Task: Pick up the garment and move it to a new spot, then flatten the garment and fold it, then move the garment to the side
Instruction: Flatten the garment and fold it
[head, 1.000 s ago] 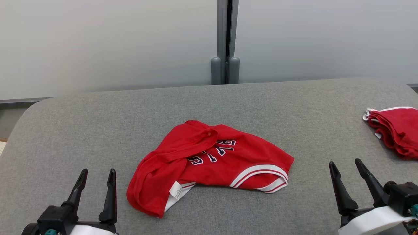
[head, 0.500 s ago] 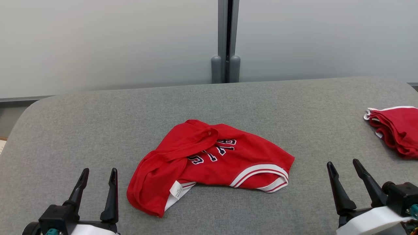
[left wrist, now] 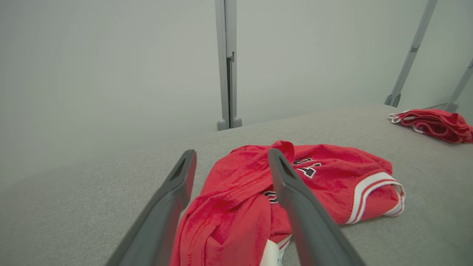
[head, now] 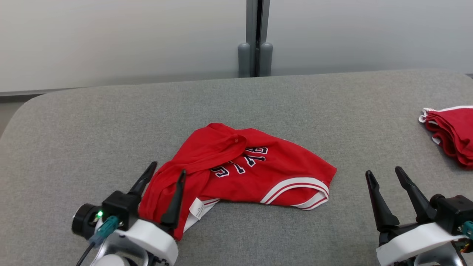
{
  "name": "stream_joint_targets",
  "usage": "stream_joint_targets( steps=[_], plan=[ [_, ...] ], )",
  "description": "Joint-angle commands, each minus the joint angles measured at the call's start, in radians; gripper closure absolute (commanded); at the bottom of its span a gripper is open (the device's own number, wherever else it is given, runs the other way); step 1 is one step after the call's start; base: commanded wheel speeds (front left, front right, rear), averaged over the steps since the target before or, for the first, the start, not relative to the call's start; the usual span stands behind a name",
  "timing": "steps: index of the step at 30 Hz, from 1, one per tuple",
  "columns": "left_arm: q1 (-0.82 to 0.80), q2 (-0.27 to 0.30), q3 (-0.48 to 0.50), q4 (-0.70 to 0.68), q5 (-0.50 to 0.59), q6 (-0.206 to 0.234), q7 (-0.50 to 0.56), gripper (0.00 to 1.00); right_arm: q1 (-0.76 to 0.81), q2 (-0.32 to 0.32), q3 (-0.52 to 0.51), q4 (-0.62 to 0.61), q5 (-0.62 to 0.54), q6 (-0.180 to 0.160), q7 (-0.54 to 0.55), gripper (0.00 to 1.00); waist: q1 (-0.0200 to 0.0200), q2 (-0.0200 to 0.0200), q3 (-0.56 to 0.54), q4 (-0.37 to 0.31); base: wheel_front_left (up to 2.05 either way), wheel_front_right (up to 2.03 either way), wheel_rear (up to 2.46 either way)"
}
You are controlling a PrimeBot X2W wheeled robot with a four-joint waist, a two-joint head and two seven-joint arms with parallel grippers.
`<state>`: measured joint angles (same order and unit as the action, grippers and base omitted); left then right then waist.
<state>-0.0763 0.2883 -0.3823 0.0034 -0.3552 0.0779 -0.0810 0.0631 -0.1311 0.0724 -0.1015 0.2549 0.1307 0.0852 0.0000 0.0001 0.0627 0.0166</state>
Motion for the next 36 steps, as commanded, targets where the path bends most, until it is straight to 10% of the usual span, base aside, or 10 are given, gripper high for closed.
stream_joint_targets(
  steps=[1,11,19,20,22,36],
  plan=[
    [-0.044,-0.008,-0.020,0.026,-0.001,-0.025,0.020,0.00,-0.019,-0.002,0.003,-0.003,0.000,0.000,0.000,0.00,0.0000,-0.0001,0.033,-0.016,0.00,0.00,0.00],
    [-0.296,-0.064,-0.137,0.320,0.007,-0.151,0.127,0.00,-0.088,0.001,0.031,0.019,0.012,0.000,-0.028,0.00,0.0000,-0.0001,0.139,-0.099,0.00,0.00,0.00],
    [-0.429,-0.053,-0.176,0.514,0.068,-0.159,0.117,0.00,-0.112,0.012,0.035,0.043,0.026,0.000,-0.053,0.00,0.0000,-0.0001,0.180,-0.128,0.00,0.00,0.00],
    [-0.442,-0.051,-0.178,0.535,0.073,-0.158,0.115,0.03,-0.116,0.014,0.036,0.046,0.027,0.000,-0.055,0.00,0.0000,-0.0001,0.184,-0.129,0.00,0.00,0.00],
    [-0.466,-0.053,-0.180,0.567,0.076,-0.161,0.102,1.00,-0.122,0.016,0.038,0.052,0.032,0.000,-0.059,0.00,0.0000,-0.0001,0.188,-0.131,0.00,0.00,0.00],
    [-0.521,-0.003,-0.045,0.460,-0.034,-0.130,0.004,1.00,-0.149,0.028,0.033,0.057,0.042,0.000,-0.072,0.00,0.0000,-0.0001,0.224,-0.098,0.00,0.00,0.00]
  ],
)
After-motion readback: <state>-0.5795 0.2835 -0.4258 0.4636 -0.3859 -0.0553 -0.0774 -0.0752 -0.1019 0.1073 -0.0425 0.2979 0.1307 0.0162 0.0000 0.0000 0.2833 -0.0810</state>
